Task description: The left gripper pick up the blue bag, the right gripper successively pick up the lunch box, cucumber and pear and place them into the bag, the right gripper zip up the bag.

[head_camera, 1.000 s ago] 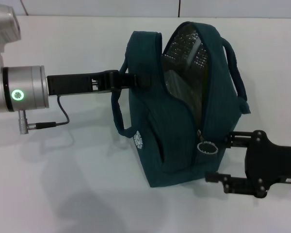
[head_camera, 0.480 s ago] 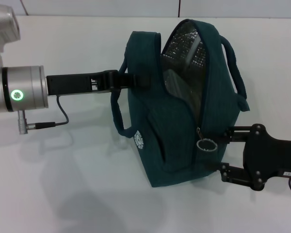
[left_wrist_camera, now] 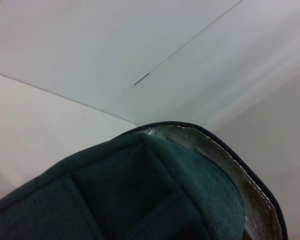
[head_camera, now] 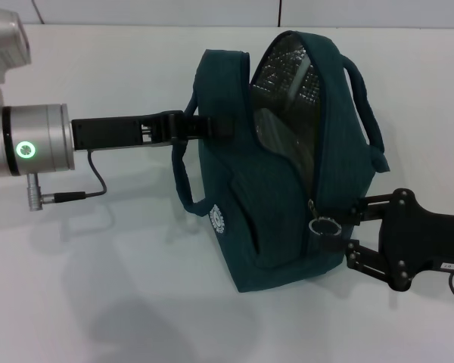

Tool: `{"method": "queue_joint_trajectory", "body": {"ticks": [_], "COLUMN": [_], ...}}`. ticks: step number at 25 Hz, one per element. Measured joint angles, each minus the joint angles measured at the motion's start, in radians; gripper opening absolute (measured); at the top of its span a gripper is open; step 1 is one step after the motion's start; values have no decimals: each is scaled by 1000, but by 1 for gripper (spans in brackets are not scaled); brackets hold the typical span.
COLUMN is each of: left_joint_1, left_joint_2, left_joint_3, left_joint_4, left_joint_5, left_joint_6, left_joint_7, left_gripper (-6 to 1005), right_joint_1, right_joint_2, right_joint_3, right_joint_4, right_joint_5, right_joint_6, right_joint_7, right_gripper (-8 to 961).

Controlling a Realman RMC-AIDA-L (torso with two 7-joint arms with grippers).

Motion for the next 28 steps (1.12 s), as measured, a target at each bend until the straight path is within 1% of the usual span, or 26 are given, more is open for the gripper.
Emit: {"method": "queue_joint_trajectory", "body": {"ticks": [5, 8, 17, 22, 28], "left_joint_1": [0, 0, 0, 4, 8], "left_joint_2": [-2, -3, -3, -3, -1], "left_joint_3": [0, 0, 0, 0, 0], "left_joint_4": [0, 0, 0, 0, 0], "left_joint_5": [0, 0, 0, 0, 0], "left_joint_6": [2, 3, 5, 6, 8], "left_joint_7": [0, 0, -2, 0, 1], "left_gripper": [126, 128, 136, 140, 145], "right_joint_1": [0, 0, 0, 2, 10], "right_joint_2": [0, 0, 0, 2, 2], "right_joint_3": [0, 0, 0, -33, -41], "right_joint_4": [13, 19, 19, 18, 14], "right_joint_5": [0, 0, 3, 35, 44], "right_joint_6": [4, 4, 23, 51, 54], "right_joint_7": [3, 2, -2, -4, -4], "right_gripper": [262, 272, 169, 107, 31]}}
